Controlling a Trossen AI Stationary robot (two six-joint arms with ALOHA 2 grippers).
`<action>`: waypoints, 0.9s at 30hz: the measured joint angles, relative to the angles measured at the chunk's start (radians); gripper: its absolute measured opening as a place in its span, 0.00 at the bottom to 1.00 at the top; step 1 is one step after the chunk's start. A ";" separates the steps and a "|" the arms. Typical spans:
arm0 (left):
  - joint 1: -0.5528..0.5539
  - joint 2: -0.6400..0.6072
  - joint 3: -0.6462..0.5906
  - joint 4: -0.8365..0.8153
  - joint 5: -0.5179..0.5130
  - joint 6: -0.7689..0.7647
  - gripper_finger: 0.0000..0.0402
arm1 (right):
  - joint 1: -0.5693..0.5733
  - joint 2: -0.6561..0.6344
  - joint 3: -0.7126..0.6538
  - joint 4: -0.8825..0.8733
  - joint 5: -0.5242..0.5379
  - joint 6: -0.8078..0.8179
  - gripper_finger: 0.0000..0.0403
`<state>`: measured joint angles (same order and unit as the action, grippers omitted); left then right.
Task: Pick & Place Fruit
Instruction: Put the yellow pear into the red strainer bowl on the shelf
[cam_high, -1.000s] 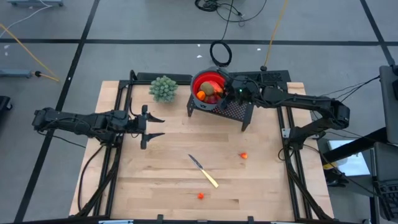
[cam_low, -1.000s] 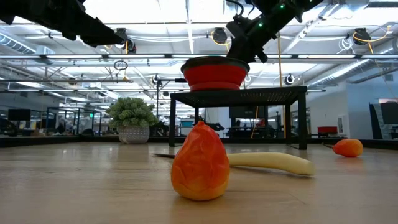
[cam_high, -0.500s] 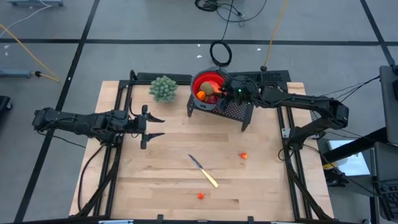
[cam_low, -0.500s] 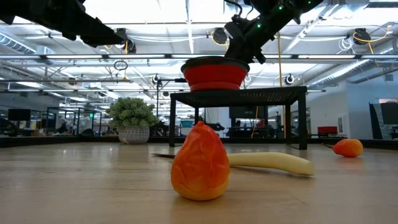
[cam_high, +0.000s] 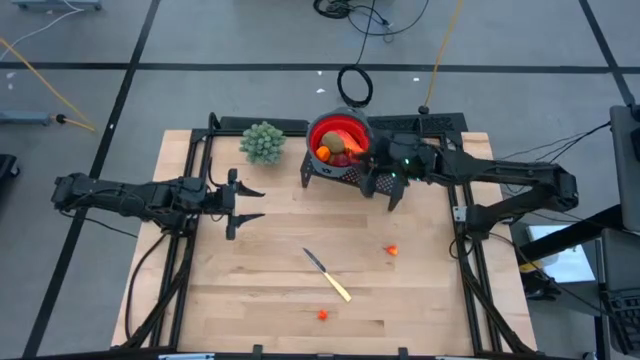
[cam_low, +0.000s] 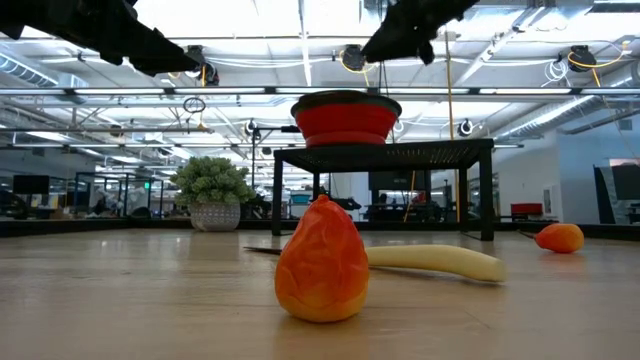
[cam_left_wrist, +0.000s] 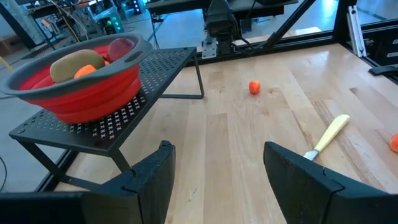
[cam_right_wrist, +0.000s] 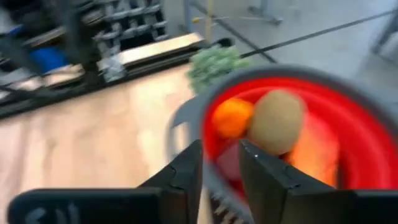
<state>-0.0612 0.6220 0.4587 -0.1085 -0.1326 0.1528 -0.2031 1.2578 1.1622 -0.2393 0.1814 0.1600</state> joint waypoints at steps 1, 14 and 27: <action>0.000 0.000 0.000 0.000 0.000 0.000 0.61 | 0.023 -0.010 0.000 -0.017 0.000 0.000 0.22; 0.000 0.000 0.000 0.000 0.000 0.003 0.61 | 0.341 -0.071 0.000 -0.211 -0.001 0.069 0.01; 0.000 0.000 0.000 0.000 0.000 0.003 0.61 | 0.544 -0.061 0.000 -0.433 0.004 0.340 0.00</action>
<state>-0.0612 0.6216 0.4587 -0.1085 -0.1326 0.1555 0.3411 1.1972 1.1618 -0.6718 0.1854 0.5004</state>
